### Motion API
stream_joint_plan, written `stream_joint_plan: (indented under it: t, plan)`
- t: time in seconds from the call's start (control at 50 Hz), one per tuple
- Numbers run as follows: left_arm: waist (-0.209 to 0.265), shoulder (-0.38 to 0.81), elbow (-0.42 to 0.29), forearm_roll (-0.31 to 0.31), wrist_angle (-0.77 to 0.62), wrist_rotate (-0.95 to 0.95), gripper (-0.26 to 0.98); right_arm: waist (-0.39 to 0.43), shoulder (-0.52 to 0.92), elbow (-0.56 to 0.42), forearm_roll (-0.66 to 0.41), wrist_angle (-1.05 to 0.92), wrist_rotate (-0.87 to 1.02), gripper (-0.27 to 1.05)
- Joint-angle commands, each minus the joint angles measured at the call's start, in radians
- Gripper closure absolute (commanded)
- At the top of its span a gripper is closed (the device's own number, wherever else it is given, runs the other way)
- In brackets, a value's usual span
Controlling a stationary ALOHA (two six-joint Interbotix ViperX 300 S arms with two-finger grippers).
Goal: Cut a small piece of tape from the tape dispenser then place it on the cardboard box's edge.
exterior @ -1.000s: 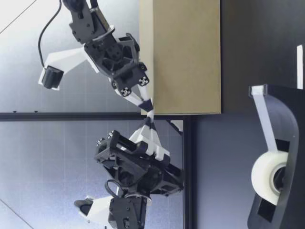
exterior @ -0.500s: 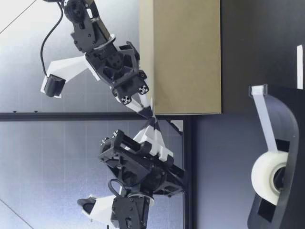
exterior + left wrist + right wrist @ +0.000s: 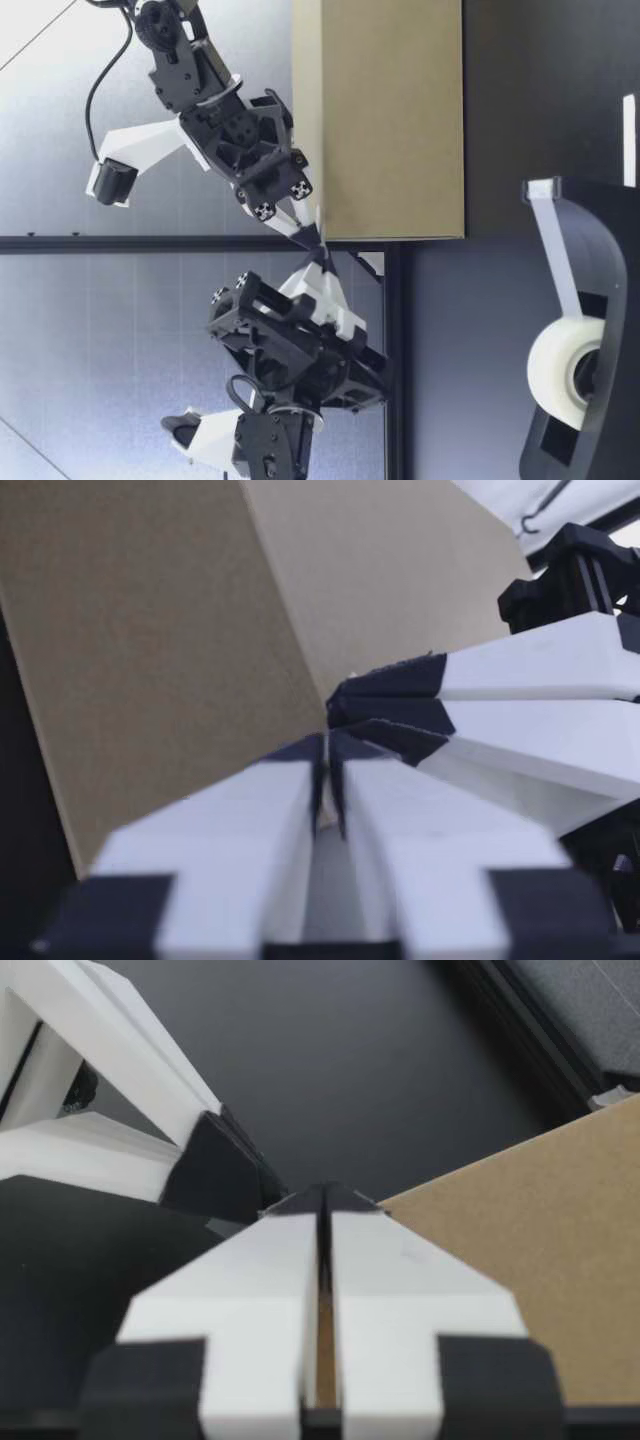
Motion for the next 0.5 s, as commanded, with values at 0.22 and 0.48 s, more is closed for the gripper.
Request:
stream_joint_plan:
  t: [0.22,0.48]
  plan:
    - [0.002,-0.031,0.011,0.003,0.006,0.003,0.35,-0.018,-0.021,-0.018,0.0,0.003,0.003,0.86]
    - [-0.035,-0.08,0.089,0.006,0.006,0.044,0.36,-0.008,-0.104,-0.021,0.002,0.003,0.014,0.86]
